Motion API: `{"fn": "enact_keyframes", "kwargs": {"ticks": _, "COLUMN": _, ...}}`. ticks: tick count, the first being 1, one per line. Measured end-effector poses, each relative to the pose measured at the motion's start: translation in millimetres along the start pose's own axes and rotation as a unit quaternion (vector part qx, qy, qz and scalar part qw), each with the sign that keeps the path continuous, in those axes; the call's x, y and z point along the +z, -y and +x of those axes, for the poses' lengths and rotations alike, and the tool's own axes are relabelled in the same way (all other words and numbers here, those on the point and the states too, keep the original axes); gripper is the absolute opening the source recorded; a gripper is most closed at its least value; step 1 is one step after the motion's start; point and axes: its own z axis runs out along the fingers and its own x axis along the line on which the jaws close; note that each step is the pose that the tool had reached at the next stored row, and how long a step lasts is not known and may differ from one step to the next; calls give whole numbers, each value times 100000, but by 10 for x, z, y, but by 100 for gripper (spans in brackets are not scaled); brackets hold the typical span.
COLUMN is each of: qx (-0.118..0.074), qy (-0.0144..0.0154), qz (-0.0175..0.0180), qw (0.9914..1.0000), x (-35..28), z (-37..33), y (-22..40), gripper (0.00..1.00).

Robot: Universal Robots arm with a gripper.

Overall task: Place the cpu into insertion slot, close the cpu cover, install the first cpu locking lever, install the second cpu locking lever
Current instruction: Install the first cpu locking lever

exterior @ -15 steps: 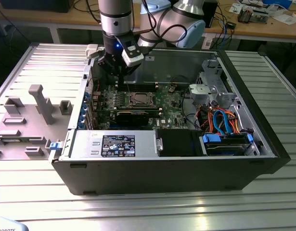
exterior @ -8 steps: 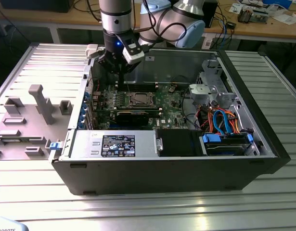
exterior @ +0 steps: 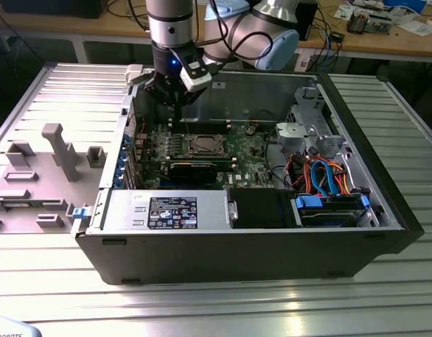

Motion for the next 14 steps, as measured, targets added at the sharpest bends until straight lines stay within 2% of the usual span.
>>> {"fn": "enact_keyframes", "kwargs": {"ticks": 7, "qx": -22, "qy": 123, "qz": 11, "qw": 100000, "x": 2, "z": -43, "y": -9, "gripper": 11}}
{"fn": "enact_keyframes", "kwargs": {"ticks": 14, "qx": -20, "qy": 125, "qz": 13, "qw": 100000, "x": 8, "z": -156, "y": -1, "gripper": 11}}
